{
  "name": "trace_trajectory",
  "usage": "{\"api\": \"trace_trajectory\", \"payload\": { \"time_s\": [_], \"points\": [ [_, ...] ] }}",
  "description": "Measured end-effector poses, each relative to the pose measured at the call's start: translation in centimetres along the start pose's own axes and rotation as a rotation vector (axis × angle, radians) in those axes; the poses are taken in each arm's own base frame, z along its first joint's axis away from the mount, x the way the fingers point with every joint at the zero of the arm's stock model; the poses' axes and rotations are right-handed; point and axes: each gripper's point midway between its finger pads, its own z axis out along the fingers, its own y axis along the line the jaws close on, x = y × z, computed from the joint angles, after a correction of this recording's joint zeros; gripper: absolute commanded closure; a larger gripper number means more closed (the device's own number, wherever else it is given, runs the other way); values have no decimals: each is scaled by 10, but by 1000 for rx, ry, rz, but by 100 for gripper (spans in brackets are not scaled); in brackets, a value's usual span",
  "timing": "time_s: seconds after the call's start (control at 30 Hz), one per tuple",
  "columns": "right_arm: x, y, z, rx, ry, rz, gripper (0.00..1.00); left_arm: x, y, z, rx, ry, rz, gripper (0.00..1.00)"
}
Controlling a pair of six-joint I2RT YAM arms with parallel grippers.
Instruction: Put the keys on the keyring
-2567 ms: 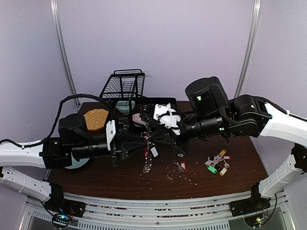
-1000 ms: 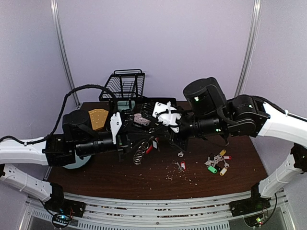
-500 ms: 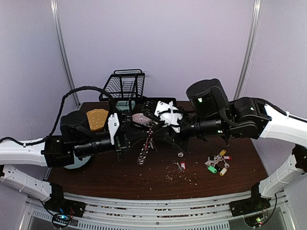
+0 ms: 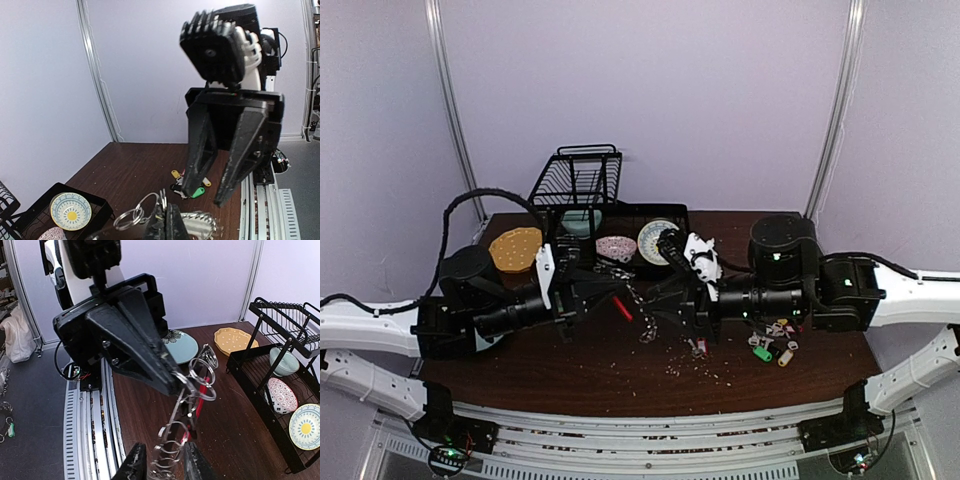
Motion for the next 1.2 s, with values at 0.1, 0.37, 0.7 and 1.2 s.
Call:
{"api": "trace_trajectory", "payload": {
  "time_s": [0.1, 0.37, 0.7, 1.2],
  "points": [
    [-4, -5, 1, -26, -31, 29, 72, -2, -5, -6, 22, -30, 2, 100],
    [-34, -7, -14, -118, -158, 51, 76, -10, -5, -15, 23, -84, 7, 100],
    [10, 11, 37, -179, -40, 88, 72, -18, -5, -16, 24, -118, 8, 100],
    [-2, 6, 50, -163, -132, 129, 99, -25, -8, -19, 37, -174, -9, 100]
  ]
}}
